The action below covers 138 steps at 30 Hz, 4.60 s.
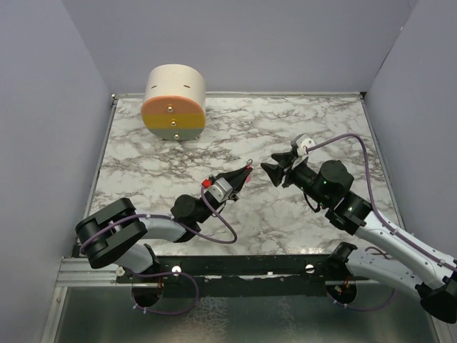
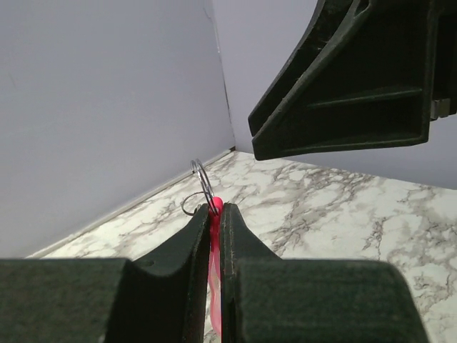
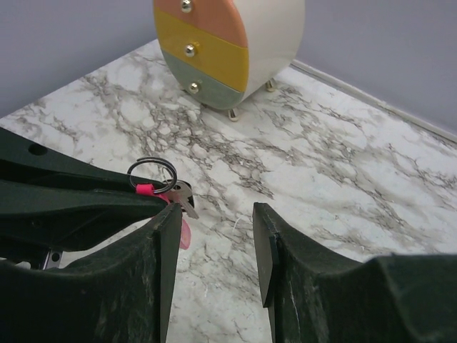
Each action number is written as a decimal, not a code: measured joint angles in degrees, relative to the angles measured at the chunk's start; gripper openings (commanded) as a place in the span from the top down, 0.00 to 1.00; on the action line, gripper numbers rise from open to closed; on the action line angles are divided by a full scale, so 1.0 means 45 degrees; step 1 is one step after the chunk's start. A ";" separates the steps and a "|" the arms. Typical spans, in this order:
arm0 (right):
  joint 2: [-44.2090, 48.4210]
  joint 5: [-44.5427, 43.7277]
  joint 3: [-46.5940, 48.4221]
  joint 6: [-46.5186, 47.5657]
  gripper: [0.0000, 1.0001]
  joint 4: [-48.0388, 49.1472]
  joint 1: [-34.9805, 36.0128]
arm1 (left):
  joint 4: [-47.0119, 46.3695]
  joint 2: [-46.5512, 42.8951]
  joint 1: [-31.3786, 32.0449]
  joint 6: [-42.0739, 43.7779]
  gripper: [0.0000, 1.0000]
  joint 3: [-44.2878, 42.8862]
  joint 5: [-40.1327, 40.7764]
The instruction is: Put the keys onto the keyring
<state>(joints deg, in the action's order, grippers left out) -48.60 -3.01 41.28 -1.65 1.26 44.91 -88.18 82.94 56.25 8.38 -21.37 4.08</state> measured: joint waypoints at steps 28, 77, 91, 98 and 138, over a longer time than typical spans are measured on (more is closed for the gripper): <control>-0.0505 0.2696 -0.0262 -0.0350 0.60 0.1345 -0.0005 | 0.0000 -0.0865 -0.0068 -0.1146 1.00 0.0491 -0.1481; -0.0729 0.3050 -0.0685 -0.0923 0.99 0.2511 0.0000 | 0.0000 -0.1098 -0.0146 -0.1438 1.00 0.0568 -0.1991; -0.0277 0.2798 -0.1069 -0.0903 0.99 0.2691 0.0000 | 0.0000 -0.1093 -0.0155 -0.1744 0.59 0.0568 -0.1535; -0.0024 0.2574 -0.1151 -0.0772 0.99 0.2744 0.0000 | 0.0000 -0.1030 -0.0155 -0.1749 0.48 0.0568 -0.1268; -0.0102 0.0301 -0.1146 0.0651 0.99 0.1904 0.0000 | 0.0000 0.2399 -0.1195 -0.4017 0.81 -0.1360 -0.2021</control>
<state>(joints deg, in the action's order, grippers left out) -49.06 -1.65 36.12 1.28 9.82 44.91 -88.18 93.73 50.87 -9.69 -27.49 -5.02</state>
